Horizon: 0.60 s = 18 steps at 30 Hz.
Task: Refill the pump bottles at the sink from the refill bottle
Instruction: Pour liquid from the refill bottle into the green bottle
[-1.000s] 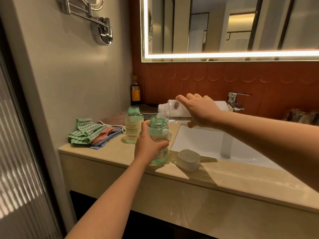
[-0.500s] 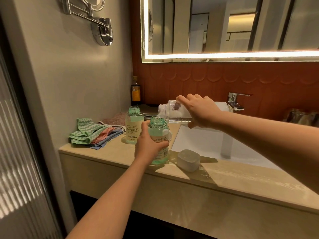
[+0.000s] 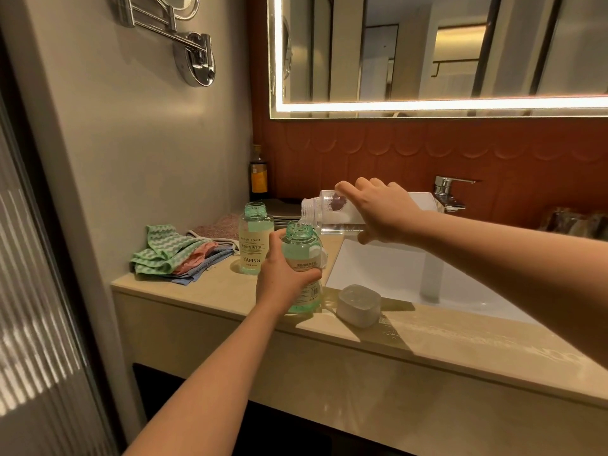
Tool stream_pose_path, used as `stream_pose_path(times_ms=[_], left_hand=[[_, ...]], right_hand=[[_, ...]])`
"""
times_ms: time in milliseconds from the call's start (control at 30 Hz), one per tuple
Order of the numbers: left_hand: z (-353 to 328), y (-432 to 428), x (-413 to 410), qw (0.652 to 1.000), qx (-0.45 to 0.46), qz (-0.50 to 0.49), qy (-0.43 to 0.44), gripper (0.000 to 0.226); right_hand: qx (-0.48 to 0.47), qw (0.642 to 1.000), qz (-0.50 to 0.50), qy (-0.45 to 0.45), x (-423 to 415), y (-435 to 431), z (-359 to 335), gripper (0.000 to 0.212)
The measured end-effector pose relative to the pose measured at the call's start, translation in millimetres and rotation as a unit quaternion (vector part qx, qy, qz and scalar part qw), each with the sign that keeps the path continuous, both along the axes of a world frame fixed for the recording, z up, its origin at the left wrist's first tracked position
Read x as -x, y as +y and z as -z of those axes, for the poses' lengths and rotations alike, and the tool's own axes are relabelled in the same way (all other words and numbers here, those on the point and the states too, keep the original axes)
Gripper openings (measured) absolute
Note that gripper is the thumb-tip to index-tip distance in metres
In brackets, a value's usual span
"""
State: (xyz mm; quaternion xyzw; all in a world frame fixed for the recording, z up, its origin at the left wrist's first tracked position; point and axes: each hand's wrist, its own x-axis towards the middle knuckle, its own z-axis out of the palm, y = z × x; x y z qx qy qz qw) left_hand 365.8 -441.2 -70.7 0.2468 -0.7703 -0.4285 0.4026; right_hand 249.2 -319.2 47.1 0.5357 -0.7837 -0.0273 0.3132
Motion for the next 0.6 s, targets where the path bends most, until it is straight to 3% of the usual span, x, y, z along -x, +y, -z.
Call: stream_pose_path(times_ms=[600], left_hand=[[0.4, -0.1, 0.3, 1.0, -0.001, -0.005, -0.005, 0.087]], right_hand=[[0.0, 1.0, -0.008, 0.01, 1.9, 0.3, -1.5, 0.083]])
